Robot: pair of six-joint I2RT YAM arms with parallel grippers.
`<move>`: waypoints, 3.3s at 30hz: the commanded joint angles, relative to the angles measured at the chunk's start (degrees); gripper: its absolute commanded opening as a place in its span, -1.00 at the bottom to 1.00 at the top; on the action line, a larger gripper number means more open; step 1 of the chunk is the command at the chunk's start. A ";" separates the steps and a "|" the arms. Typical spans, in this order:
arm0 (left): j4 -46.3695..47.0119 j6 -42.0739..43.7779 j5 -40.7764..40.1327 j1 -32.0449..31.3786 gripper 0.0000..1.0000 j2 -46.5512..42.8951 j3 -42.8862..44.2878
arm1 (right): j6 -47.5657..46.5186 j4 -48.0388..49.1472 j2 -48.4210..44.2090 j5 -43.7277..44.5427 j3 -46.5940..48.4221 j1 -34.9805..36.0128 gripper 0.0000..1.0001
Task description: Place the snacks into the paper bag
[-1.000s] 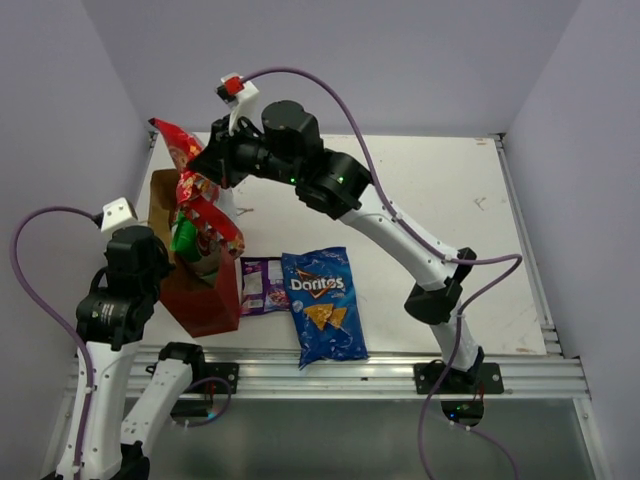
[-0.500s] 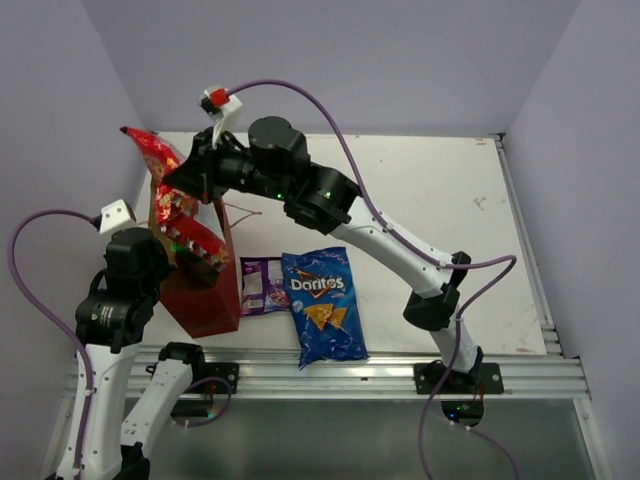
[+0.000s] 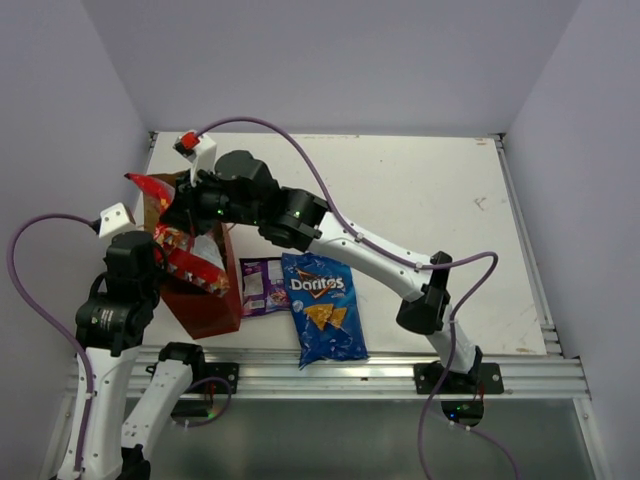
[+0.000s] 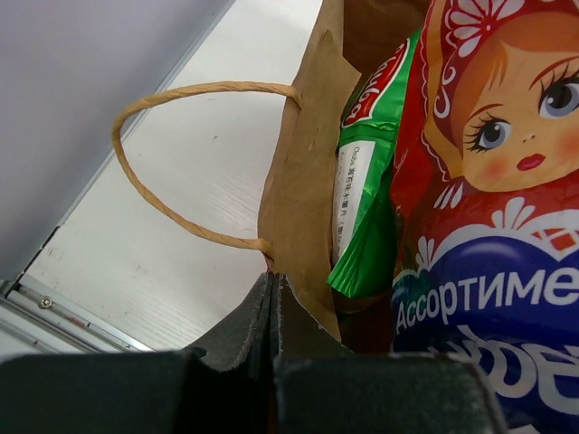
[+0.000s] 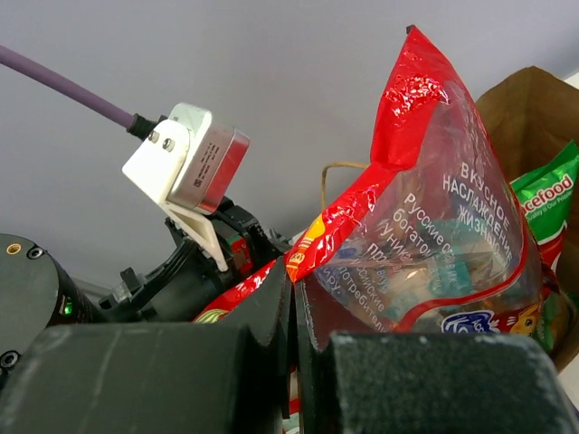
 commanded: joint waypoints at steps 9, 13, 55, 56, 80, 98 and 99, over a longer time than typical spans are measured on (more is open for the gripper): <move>0.73 -0.56 1.56 -0.40 -1.00 0.07 0.28 | 1.25 13.26 5.02 5.99 11.10 1.29 -1.00; 0.38 0.05 1.38 -0.40 -1.00 0.07 0.54 | 0.81 13.61 6.35 6.87 12.62 1.29 -1.00; 5.30 1.20 3.40 -0.40 -1.00 3.32 -1.21 | -19.85 -12.49 -29.47 31.80 -15.56 4.02 0.91; 5.30 1.28 3.49 -0.40 -1.00 3.49 -1.30 | -18.36 -13.01 -31.51 32.44 -24.91 4.02 0.93; 1.61 1.81 3.05 -0.40 -1.00 3.58 2.92 | -4.81 -5.02 -35.05 21.47 -73.08 4.10 0.90; 1.26 0.93 3.84 -0.40 -1.00 2.53 2.57 | -5.61 -8.88 -24.50 20.05 -75.19 4.19 -0.92; 1.26 0.93 3.84 -0.40 -1.00 2.53 2.57 | -5.52 -9.58 -25.20 20.32 -75.02 4.19 -0.95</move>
